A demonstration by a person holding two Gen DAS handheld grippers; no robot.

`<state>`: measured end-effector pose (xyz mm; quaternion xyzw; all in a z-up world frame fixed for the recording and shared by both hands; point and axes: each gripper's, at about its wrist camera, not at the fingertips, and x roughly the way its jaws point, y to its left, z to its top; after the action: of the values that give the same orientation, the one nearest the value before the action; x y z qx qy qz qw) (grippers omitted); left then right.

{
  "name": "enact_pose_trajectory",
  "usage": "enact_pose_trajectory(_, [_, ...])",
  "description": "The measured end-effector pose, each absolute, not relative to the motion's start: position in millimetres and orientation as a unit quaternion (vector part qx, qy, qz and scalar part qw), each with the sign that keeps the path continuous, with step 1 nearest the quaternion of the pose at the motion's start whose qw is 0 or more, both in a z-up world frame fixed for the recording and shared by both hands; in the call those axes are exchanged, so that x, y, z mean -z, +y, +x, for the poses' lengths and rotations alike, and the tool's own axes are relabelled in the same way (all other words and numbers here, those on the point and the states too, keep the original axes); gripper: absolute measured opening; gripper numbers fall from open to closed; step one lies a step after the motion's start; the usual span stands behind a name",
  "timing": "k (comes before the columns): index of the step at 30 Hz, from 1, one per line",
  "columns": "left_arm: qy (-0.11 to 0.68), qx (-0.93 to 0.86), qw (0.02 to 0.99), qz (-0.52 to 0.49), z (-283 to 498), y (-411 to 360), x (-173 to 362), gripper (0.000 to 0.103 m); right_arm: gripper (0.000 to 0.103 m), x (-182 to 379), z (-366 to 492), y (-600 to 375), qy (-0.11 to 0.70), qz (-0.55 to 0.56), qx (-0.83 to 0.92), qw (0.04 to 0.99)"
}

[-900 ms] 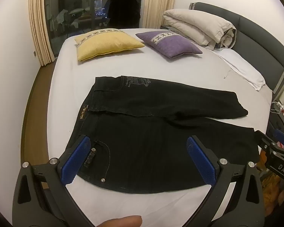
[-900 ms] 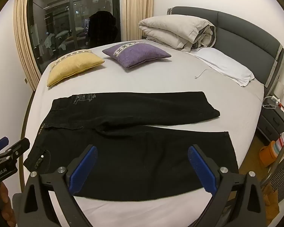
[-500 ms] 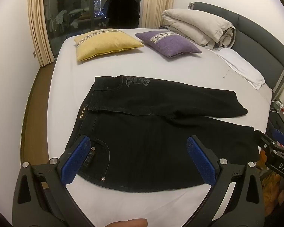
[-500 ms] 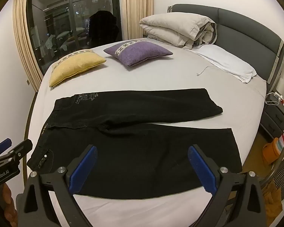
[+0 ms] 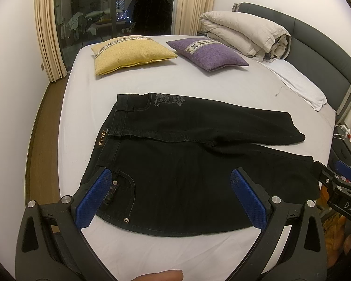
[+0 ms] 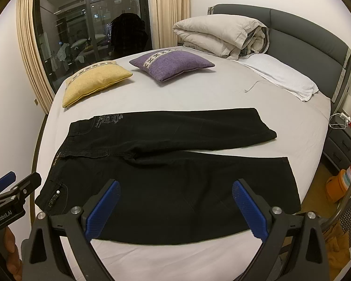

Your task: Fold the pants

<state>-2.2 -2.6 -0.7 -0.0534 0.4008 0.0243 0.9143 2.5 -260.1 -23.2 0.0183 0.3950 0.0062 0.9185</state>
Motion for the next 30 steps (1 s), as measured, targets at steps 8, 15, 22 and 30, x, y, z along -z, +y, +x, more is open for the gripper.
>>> enact_pose_trajectory(8, [0.402,-0.023,0.914,-0.054,-2.1,-2.2,0.1,0.103,0.099,22.7,3.0,-260.9,0.396,0.02,-0.007,0.918])
enact_pose_trajectory(15, [0.402,-0.023,0.914,-0.054,-3.6,-3.6,0.7,0.103,0.099,23.9,1.9,-259.6,0.397,0.019,-0.007,0.918])
enact_pose_trajectory(22, [0.402,-0.023,0.914,-0.054,-2.8,-1.2,1.0,0.103,0.099,26.7,-0.3,-254.4,0.398,0.019,-0.008,0.917])
enact_pose_trajectory(30, [0.401,-0.023,0.914,-0.054,-2.9,-1.0,1.1,0.103,0.099,25.5,1.4,-256.5,0.399,0.02,-0.008,0.917])
